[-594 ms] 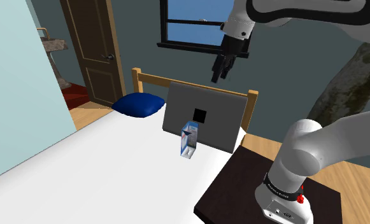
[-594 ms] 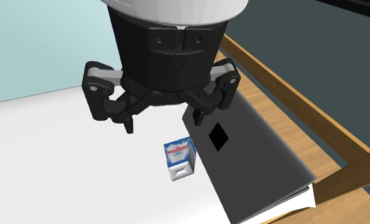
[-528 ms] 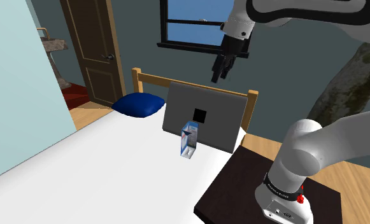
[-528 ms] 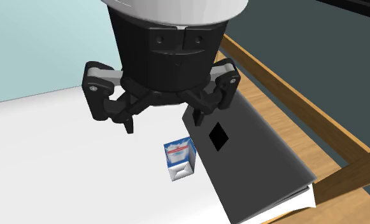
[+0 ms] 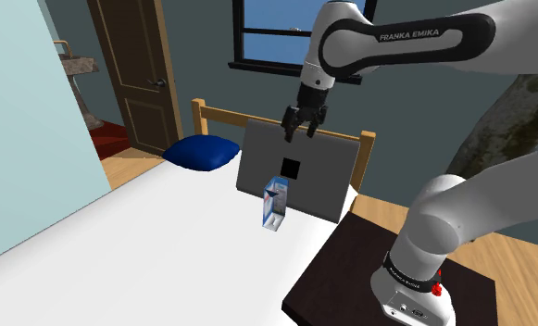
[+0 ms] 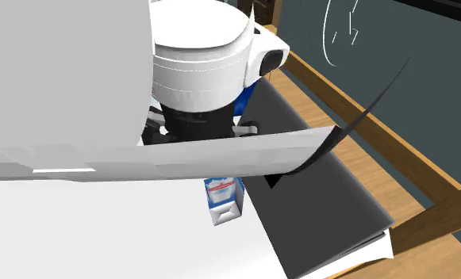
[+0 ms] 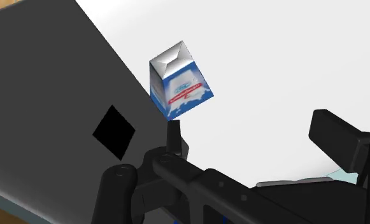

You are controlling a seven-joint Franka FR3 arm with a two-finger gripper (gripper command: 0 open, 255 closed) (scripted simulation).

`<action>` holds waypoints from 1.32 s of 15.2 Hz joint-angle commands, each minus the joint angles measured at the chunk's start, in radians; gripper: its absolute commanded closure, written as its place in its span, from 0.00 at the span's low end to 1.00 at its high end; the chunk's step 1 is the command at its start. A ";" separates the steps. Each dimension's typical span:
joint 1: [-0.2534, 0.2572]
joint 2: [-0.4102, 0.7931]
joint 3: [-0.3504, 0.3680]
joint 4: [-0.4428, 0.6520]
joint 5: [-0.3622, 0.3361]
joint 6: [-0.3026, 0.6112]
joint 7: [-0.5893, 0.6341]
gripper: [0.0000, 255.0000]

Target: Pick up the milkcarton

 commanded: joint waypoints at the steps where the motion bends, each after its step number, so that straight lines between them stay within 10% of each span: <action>1: -0.027 0.052 0.032 -0.017 0.004 0.062 0.092 0.00; 20: -0.237 0.629 0.201 -0.015 -0.132 0.511 0.904 0.00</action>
